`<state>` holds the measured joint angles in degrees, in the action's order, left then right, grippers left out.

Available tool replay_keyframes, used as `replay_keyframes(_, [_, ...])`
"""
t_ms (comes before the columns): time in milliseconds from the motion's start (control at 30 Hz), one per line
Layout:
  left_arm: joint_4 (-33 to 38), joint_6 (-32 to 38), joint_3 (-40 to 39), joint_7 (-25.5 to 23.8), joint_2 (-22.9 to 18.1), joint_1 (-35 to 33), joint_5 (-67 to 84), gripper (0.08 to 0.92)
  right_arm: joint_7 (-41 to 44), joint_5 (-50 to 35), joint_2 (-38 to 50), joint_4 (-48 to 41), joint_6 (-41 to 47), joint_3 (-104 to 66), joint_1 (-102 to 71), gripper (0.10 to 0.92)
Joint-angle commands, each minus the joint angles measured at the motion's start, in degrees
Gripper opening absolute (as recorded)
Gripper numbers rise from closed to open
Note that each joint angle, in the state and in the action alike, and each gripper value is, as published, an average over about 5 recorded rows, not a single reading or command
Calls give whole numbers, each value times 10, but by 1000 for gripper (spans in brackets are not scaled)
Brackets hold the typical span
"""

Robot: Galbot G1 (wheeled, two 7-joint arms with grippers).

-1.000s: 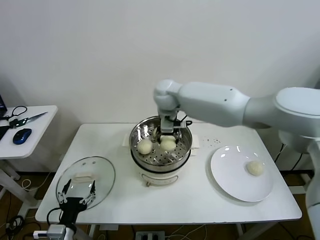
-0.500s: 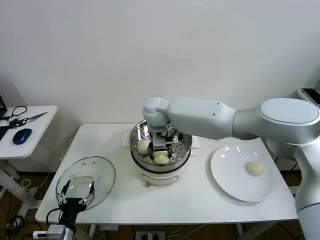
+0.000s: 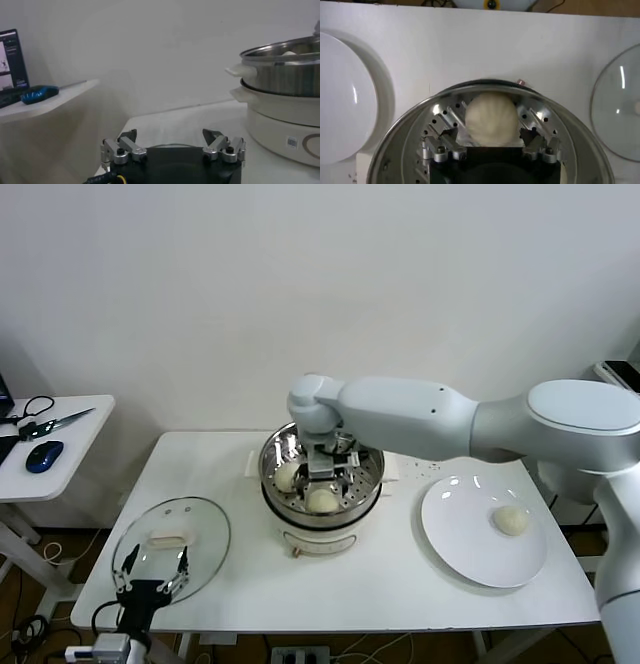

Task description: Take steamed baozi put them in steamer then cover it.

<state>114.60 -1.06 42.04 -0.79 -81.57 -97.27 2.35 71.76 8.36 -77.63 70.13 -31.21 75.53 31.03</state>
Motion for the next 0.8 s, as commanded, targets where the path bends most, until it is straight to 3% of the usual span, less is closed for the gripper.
replay_keyframes(33, [1,0,0,0,0,0,-1,823,-6,-15,38,-10,7,-33,31,823])
replay_keyframes(133, [5,0,-1,0,2,-2,-1,823,-70,-60,78,-16,57,-1,68,823])
replay_keyframes(233, [9,0,-1,0,3,-3,0,823,-146,-149,134,-5,168,69,121,823])
replay_keyframes(500, [12,-1,-6,0,1,1,-3,823,-136,-313,310,40,424,52,99,823])
replay_keyframes(633, [10,-1,-8,-1,0,1,-3,823,-124,-301,396,47,451,12,33,823])
replay_keyframes(800, [8,-1,-9,-1,-7,-1,-4,823,-89,-193,464,20,424,-74,-70,823])
